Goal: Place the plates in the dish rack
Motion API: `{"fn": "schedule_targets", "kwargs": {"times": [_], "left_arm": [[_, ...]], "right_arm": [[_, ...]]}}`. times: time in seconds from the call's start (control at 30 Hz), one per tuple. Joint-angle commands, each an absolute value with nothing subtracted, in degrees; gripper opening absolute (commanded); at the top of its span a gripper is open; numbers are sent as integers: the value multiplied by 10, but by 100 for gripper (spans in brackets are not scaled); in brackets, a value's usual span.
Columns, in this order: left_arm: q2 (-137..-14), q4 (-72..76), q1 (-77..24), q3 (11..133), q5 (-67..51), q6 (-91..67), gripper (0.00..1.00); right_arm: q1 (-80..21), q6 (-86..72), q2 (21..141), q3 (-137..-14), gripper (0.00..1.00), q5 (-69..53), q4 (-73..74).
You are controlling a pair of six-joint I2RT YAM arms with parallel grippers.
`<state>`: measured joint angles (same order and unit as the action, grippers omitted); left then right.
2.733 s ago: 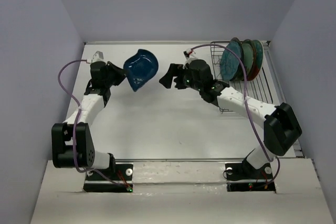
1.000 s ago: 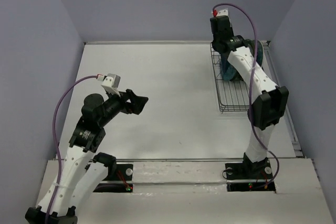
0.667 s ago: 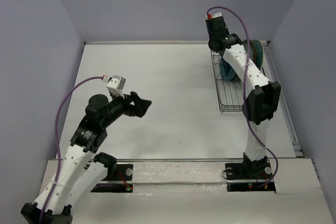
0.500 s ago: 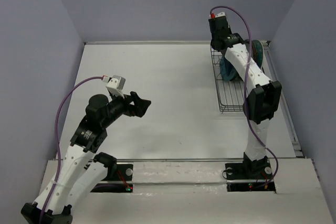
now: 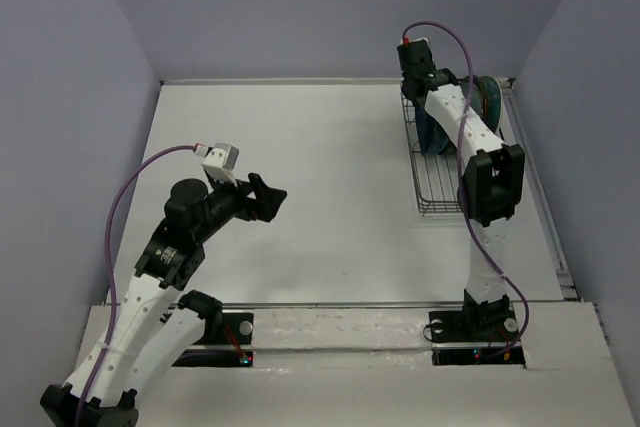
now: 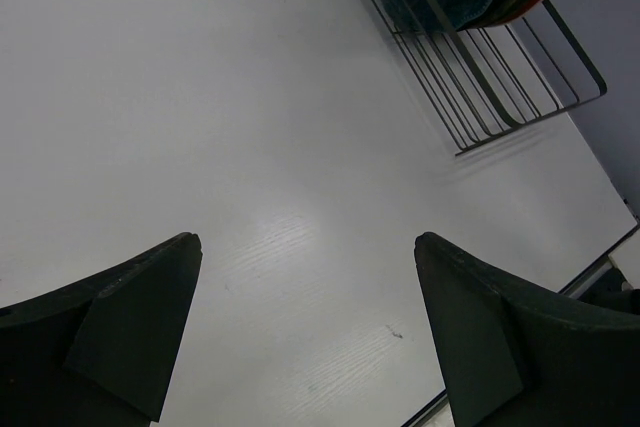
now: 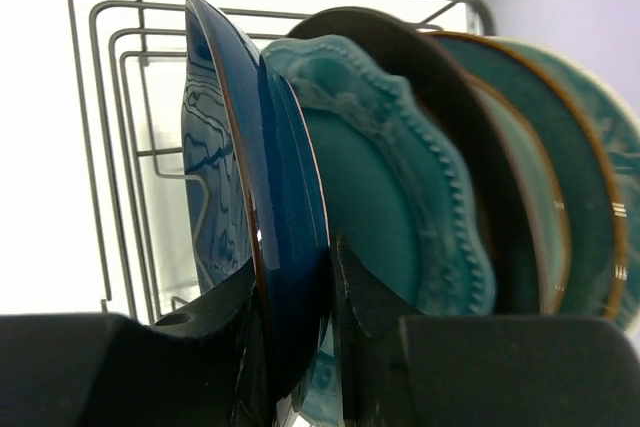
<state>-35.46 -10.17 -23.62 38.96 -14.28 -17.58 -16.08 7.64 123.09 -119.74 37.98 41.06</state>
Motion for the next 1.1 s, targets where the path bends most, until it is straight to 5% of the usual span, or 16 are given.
{"fn": "schedule_targets", "kwargs": {"times": [0.0, 0.37, 0.43, 0.47, 0.5, 0.53, 0.57, 0.63, 0.83, 1.07], "left_arm": [[-354, -90, -234, 392, -141, -170, 99], [-348, -90, -222, 390, -139, -170, 99], [-347, -90, -220, 390, -138, -170, 99], [-346, -90, -219, 390, -137, -170, 99], [-346, -89, -218, 390, -137, -171, 99], [-345, -89, -216, 390, -136, -171, 99], [-345, -89, -215, 390, -136, -171, 99], [-345, -89, -209, 390, -133, -171, 99], [-343, -87, -192, 390, -128, -171, 99], [-327, -76, -184, 402, -95, -173, 99]], "right_arm": [[-156, 64, 1220, -1196, 7, 385, 361], [-140, 2, 1236, -1151, 7, 300, 345], [-140, -19, 1232, -1152, 17, 295, 345], [-140, -23, 1230, -1153, 36, 291, 345], [-140, -23, 1230, -1156, 36, 291, 346], [-140, -25, 1223, -1158, 49, 290, 346], [-140, -26, 1217, -1159, 73, 284, 347], [-140, -34, 1194, -1159, 86, 273, 346], [-140, -51, 1101, -1122, 89, 191, 321], [-145, -127, 881, -926, 91, 22, 212]]}}
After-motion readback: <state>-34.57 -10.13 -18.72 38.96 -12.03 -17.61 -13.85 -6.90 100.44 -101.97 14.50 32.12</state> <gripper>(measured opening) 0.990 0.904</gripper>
